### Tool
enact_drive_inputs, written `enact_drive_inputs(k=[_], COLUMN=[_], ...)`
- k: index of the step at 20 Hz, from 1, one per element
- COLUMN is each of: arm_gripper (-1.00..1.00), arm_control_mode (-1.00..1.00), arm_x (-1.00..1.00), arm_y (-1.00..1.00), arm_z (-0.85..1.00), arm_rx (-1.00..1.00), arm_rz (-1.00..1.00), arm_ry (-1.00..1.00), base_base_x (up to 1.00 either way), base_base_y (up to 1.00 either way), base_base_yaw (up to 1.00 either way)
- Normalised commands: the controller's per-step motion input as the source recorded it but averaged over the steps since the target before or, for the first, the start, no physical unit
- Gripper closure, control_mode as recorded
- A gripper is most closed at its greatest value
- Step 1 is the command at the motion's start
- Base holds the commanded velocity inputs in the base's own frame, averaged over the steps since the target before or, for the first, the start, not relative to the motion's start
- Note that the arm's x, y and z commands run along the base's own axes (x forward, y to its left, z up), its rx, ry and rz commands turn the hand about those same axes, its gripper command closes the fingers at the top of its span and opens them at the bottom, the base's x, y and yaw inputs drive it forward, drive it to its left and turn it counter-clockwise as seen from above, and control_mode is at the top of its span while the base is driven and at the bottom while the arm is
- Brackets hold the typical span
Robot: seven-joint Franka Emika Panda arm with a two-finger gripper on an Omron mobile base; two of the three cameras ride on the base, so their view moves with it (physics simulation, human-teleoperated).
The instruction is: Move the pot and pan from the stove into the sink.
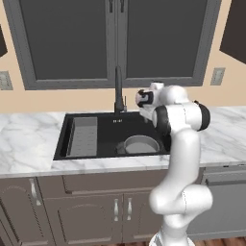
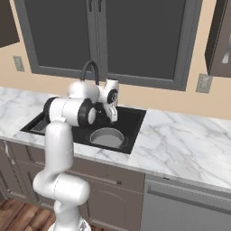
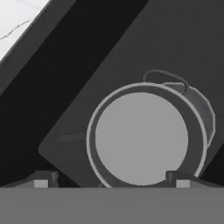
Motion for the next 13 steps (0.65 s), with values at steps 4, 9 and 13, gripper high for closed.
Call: enact_drive_inputs(k=[4, 9, 13], arm_gripper=[-1.0, -1.0, -1.0], arm_control_mode=[-1.0, -1.0, -1.0], arm_x=[-0.43, -0.67, -0.95], arm_y=[-0.05, -0.02, 0.0], arm_z=[0.62, 0.52, 0.24], arm_rx=[0.0, 0.0, -0.01], arm_rz=[0.04, 0.05, 0.13], arm_ry=[0.06, 0.04, 0.0], base_base_x=[0.0, 0.0, 0.0], base_base_y=[0.0, 0.0, 0.0], base_base_yaw=[0.0, 0.0, 0.0])
